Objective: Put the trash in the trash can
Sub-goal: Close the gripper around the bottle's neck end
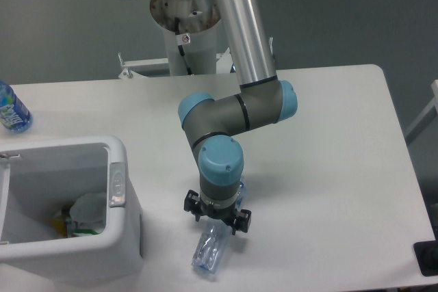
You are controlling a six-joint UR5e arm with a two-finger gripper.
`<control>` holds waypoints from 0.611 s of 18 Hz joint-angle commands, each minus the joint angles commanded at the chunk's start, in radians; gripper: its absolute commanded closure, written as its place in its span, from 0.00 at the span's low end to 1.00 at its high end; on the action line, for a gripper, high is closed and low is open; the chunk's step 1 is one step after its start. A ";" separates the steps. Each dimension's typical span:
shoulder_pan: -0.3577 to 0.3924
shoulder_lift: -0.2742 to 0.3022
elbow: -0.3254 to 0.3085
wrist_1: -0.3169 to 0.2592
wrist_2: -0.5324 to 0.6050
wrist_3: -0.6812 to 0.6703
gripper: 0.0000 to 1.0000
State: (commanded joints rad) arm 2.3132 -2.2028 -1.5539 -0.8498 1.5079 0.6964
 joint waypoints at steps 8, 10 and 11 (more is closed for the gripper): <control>0.002 0.008 0.017 0.000 -0.002 0.009 0.37; 0.002 0.011 0.017 0.003 -0.002 0.015 0.37; 0.002 0.012 0.017 0.003 -0.002 0.018 0.37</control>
State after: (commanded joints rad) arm 2.3148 -2.1905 -1.5370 -0.8468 1.5064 0.7148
